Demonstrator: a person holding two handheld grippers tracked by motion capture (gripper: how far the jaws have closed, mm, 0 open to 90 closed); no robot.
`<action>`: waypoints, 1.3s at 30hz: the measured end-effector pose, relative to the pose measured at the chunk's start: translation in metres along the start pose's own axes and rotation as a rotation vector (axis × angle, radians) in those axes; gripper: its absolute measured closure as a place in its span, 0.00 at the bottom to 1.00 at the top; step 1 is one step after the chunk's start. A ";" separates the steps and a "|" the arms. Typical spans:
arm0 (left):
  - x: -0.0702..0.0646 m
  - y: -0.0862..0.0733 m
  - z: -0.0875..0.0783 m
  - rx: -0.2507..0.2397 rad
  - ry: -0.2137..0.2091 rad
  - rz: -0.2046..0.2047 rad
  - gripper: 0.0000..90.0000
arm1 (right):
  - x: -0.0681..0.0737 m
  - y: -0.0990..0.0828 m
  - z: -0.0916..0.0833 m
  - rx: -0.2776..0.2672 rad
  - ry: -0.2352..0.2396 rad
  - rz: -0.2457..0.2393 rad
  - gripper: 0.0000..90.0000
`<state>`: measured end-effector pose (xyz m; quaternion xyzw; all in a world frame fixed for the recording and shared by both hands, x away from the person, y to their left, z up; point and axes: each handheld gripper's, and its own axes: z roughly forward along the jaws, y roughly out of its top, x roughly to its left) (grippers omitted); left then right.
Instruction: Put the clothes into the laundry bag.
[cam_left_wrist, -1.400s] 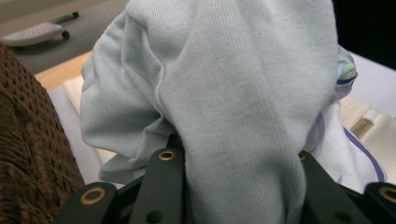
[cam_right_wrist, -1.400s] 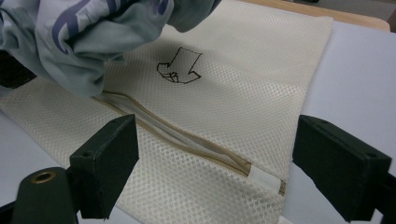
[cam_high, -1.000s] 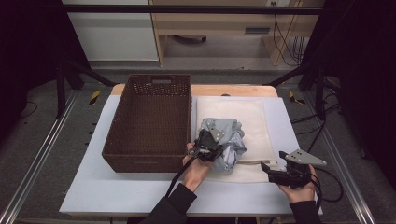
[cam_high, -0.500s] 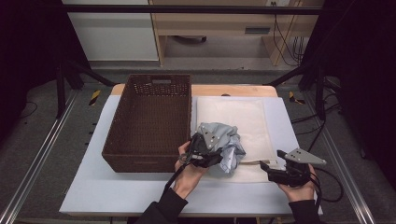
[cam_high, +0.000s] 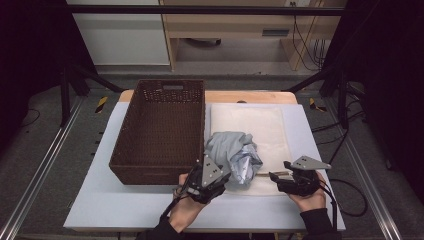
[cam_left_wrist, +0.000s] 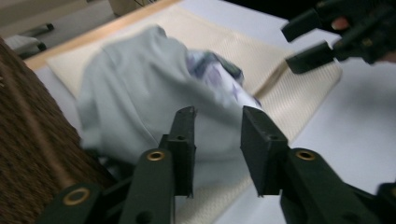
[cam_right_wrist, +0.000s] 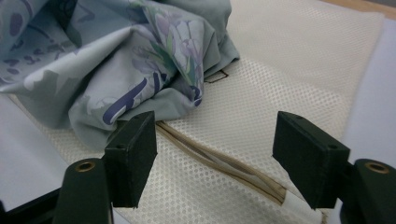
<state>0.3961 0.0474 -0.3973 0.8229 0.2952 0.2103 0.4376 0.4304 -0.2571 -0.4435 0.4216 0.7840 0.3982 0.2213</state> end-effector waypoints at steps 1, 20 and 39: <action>-0.002 -0.005 0.003 0.011 -0.017 0.000 0.77 | 0.000 0.000 0.000 0.000 0.000 0.000 0.37; -0.019 -0.044 0.053 0.177 -0.098 0.053 1.00 | 0.026 0.010 0.053 0.093 0.125 -0.045 0.90; 0.008 -0.002 0.105 0.152 0.033 -0.025 1.00 | 0.007 0.010 0.046 0.077 0.043 -0.055 0.73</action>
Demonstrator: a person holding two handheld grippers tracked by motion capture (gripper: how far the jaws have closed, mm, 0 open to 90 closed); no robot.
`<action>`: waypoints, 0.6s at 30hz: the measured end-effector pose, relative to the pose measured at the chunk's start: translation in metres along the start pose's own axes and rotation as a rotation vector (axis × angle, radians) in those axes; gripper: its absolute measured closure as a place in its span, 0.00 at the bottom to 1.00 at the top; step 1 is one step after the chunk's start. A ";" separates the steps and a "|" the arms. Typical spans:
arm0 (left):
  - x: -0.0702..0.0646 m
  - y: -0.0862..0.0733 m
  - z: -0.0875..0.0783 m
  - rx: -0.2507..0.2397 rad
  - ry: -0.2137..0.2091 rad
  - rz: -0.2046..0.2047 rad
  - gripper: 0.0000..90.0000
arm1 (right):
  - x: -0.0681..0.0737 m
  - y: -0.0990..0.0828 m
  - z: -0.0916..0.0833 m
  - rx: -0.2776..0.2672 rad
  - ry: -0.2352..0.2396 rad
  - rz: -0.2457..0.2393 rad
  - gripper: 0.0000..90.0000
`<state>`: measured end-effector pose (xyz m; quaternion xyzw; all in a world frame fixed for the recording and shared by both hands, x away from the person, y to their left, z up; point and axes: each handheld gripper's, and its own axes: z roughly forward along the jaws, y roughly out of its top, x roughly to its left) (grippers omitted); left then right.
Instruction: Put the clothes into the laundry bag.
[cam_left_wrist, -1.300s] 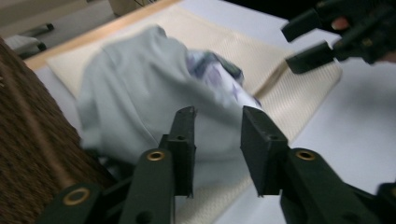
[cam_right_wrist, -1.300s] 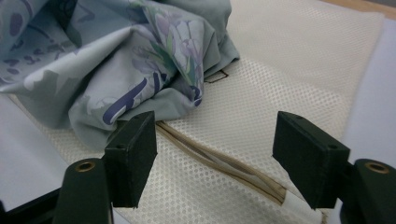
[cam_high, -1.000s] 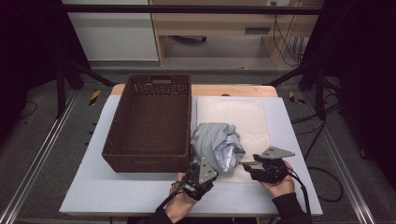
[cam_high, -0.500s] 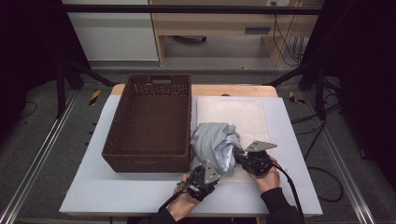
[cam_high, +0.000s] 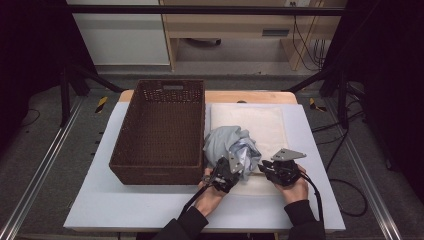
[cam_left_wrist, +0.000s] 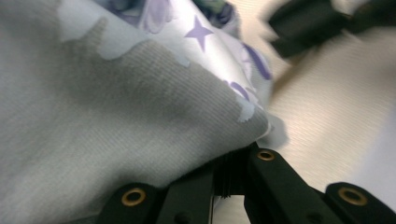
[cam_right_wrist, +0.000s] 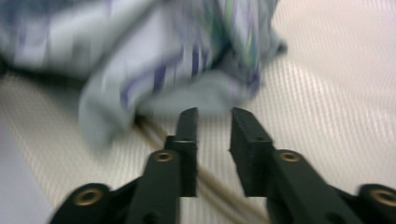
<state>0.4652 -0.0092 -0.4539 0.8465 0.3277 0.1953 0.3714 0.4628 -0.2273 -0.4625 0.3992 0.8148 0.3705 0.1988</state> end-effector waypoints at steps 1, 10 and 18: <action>0.004 0.002 0.002 0.002 0.019 -0.010 1.00 | 0.000 -0.002 0.001 0.011 -0.016 -0.018 0.72; 0.017 -0.001 0.015 0.048 0.102 -0.043 1.00 | 0.004 -0.007 0.014 0.048 0.004 -0.040 0.67; 0.017 -0.004 0.016 0.063 0.117 -0.043 1.00 | 0.006 -0.003 0.021 0.046 0.002 -0.024 0.60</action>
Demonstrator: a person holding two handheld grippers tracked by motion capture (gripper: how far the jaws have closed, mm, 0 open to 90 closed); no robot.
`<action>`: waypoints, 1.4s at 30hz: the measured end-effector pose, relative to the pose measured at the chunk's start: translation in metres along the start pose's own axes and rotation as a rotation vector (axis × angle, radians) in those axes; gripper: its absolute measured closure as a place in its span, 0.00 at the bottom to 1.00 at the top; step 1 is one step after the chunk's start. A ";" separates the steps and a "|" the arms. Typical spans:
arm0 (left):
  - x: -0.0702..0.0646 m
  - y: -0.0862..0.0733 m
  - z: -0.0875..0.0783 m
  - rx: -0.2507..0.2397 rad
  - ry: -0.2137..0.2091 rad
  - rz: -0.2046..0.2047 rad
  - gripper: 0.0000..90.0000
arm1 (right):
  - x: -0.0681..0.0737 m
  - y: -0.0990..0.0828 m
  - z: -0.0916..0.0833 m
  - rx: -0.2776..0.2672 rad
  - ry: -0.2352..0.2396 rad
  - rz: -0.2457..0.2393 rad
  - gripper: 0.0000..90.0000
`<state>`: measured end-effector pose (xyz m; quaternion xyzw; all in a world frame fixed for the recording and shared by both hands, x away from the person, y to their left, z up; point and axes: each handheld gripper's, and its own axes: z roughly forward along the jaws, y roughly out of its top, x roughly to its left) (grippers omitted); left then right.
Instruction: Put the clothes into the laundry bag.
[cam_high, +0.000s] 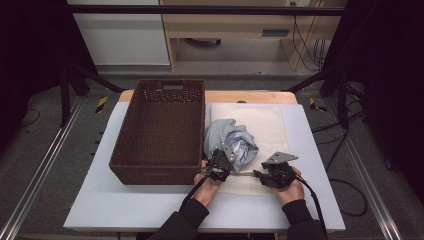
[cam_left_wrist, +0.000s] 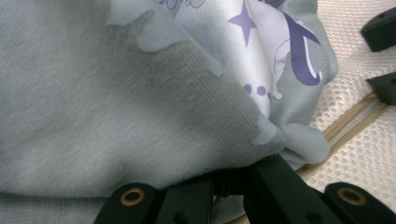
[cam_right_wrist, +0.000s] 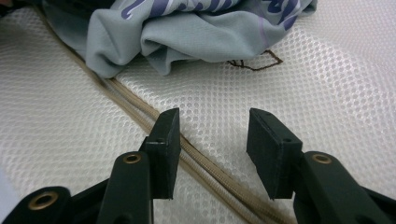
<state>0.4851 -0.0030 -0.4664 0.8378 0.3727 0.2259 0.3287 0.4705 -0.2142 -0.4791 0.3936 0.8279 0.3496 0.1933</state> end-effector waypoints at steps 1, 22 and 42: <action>-0.001 -0.001 -0.002 -0.007 -0.017 -0.002 1.00 | 0.001 0.001 0.003 0.003 -0.006 -0.014 0.61; -0.043 -0.025 -0.013 -0.030 -0.190 0.078 1.00 | -0.006 0.006 0.004 0.008 -0.005 0.010 0.97; -0.044 0.016 -0.009 -0.145 -0.126 0.157 0.64 | -0.009 0.022 -0.026 -0.112 0.022 0.049 0.99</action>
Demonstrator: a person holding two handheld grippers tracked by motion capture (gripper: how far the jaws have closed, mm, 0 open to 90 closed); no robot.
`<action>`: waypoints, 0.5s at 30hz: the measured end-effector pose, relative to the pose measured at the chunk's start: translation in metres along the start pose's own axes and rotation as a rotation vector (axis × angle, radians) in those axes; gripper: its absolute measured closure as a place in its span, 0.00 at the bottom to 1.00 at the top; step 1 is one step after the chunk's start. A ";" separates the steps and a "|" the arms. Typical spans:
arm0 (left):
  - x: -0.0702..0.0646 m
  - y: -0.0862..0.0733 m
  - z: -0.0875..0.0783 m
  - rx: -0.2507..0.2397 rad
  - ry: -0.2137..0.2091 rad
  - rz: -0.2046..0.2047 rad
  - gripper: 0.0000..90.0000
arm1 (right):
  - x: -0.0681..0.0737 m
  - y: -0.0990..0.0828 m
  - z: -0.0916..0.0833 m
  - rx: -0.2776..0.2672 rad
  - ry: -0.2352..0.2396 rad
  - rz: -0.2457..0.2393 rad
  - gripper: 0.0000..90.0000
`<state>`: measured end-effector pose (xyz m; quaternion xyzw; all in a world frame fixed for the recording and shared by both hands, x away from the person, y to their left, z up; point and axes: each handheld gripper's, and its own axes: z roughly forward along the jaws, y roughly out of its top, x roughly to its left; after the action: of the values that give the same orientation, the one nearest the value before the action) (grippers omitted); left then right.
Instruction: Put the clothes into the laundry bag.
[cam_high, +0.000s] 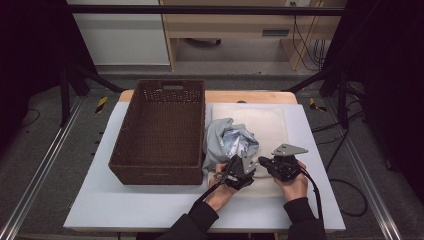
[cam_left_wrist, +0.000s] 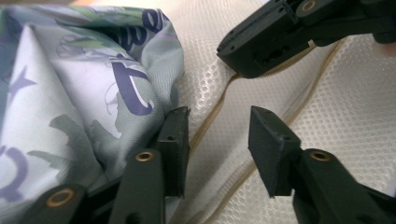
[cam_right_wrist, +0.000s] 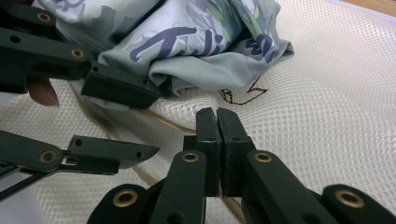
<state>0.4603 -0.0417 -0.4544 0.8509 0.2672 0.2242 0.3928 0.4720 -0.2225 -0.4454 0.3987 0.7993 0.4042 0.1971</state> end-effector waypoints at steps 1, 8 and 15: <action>0.000 0.000 -0.001 -0.006 -0.004 -0.004 0.63 | -0.001 0.000 0.000 -0.004 0.003 0.001 0.99; 0.006 -0.002 0.010 0.054 0.028 0.023 0.64 | 0.000 0.002 -0.002 0.000 0.008 0.004 0.99; 0.012 -0.007 0.020 0.107 0.090 0.011 0.77 | 0.003 0.005 -0.005 -0.014 0.014 -0.011 0.99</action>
<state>0.4787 -0.0412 -0.4696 0.8613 0.2916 0.2497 0.3329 0.4696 -0.2205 -0.4380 0.3903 0.7998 0.4115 0.1965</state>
